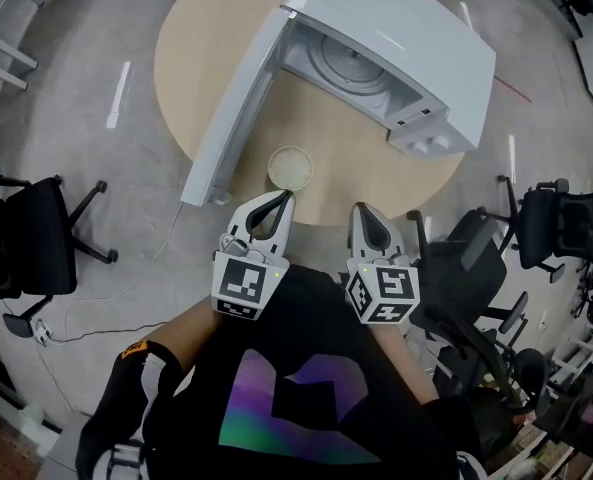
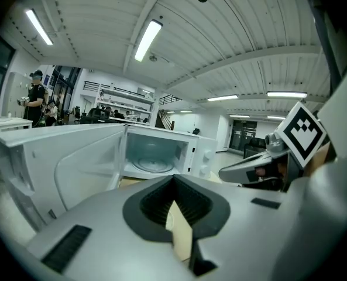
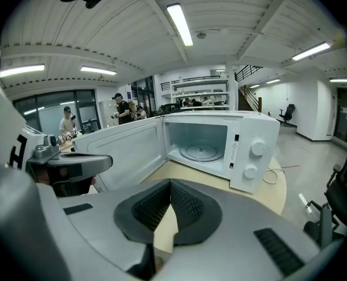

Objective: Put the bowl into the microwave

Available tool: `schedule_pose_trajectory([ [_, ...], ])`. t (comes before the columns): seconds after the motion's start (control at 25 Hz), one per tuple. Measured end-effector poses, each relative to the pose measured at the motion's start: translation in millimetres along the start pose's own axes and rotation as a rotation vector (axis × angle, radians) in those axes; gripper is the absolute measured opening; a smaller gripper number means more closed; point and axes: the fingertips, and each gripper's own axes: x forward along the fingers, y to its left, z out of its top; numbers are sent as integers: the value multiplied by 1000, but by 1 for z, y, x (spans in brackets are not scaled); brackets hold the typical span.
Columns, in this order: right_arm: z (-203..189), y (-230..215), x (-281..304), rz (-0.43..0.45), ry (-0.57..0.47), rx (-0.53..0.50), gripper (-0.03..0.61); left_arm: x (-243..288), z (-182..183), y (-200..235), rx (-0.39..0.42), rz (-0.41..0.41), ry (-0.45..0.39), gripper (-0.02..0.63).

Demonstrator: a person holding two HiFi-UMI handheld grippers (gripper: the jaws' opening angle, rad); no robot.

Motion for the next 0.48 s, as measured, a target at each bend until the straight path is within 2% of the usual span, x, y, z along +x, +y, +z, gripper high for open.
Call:
schedule_pose_trajectory([
  [0.28,15,11,15,-7,5,-23,15,3,11,13,-10,-42,-23,46],
  [0.48,21,23,23,0,5,-36,15,6,19,13,21,-83,-44,46],
])
